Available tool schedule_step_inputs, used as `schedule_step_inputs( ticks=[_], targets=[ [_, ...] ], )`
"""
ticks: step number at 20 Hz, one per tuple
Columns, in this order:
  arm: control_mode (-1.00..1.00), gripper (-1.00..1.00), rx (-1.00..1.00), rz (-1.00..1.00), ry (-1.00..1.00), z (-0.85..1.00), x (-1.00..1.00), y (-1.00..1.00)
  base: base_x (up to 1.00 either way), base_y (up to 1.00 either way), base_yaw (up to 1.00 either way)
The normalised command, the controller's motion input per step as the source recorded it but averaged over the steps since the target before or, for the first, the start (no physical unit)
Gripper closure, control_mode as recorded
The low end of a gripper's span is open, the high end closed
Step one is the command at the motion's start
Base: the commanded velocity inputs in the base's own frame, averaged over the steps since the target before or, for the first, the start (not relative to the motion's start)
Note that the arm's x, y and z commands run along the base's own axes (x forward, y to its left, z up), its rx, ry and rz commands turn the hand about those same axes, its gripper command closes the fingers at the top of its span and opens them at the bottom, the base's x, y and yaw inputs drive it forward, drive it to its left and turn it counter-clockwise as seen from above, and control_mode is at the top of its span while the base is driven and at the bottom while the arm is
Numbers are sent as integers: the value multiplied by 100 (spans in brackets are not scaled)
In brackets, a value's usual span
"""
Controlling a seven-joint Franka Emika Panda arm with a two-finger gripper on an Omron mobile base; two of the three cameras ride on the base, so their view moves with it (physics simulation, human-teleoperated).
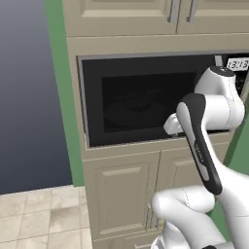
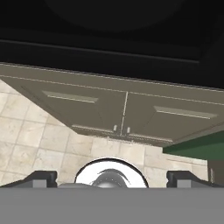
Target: The microwave is finished heating the chicken drumstick and tomato. Take the bowl containing the food and place it on the dining counter.
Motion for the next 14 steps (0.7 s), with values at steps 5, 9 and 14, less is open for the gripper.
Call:
schedule_step_inputs(
  ticks=[5,9,14],
  targets=[
    [100,-100,0,0,0,0,0,0,-14,-47,0],
    [100,-100,0,0,0,0,0,0,-12,-48,0],
    [100,-100,0,0,0,0,0,0,-14,-51,0]
  ],
)
